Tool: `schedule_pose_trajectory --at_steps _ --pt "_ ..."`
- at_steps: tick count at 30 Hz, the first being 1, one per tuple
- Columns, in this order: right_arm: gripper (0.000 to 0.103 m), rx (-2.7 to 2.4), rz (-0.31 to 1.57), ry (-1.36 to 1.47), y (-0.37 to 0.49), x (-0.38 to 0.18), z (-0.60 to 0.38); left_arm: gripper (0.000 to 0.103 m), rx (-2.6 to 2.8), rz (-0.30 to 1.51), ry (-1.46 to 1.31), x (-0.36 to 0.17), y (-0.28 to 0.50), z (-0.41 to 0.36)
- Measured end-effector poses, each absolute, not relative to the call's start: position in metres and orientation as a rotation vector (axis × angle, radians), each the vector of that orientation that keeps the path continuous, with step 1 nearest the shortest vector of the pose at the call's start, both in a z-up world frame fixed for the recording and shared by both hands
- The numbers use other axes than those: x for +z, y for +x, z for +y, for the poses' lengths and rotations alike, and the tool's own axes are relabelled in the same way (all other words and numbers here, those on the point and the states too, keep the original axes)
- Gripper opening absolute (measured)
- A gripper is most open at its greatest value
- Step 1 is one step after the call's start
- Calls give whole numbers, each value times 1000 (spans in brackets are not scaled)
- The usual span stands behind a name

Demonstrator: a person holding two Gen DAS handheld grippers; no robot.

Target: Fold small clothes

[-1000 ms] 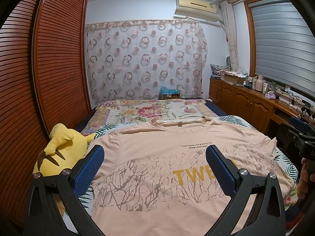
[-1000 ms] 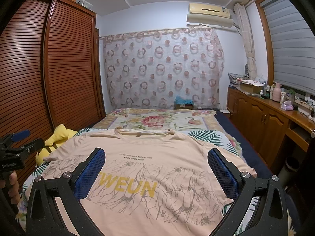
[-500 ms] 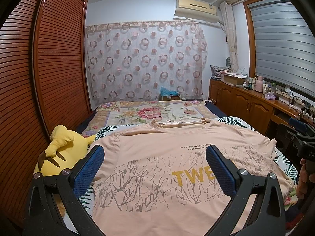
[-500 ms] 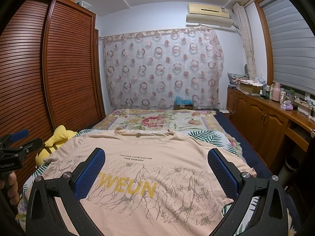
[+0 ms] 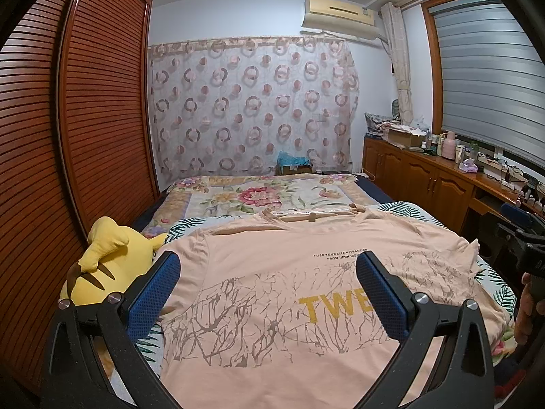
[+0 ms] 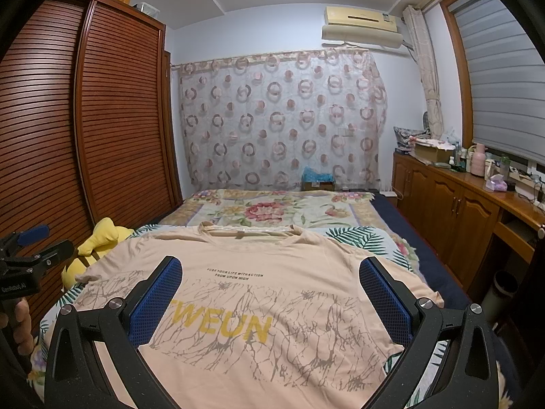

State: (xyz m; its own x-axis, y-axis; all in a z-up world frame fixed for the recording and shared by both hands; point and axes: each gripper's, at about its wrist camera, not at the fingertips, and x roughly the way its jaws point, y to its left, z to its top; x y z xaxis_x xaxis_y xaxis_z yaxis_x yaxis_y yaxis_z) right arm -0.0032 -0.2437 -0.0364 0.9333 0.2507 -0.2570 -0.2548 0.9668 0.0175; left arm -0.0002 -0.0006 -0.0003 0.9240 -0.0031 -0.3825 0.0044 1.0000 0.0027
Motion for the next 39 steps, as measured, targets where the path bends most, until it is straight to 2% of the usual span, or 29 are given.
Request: schedule_pose_trajectory --at_steps 36,39 --pt "103 260 257 -14 -4 -35 -242 103 -3 391 5 0 0 -1" --pt "103 263 262 -16 -3 -36 -241 103 -4 400 1 13 -2 5"
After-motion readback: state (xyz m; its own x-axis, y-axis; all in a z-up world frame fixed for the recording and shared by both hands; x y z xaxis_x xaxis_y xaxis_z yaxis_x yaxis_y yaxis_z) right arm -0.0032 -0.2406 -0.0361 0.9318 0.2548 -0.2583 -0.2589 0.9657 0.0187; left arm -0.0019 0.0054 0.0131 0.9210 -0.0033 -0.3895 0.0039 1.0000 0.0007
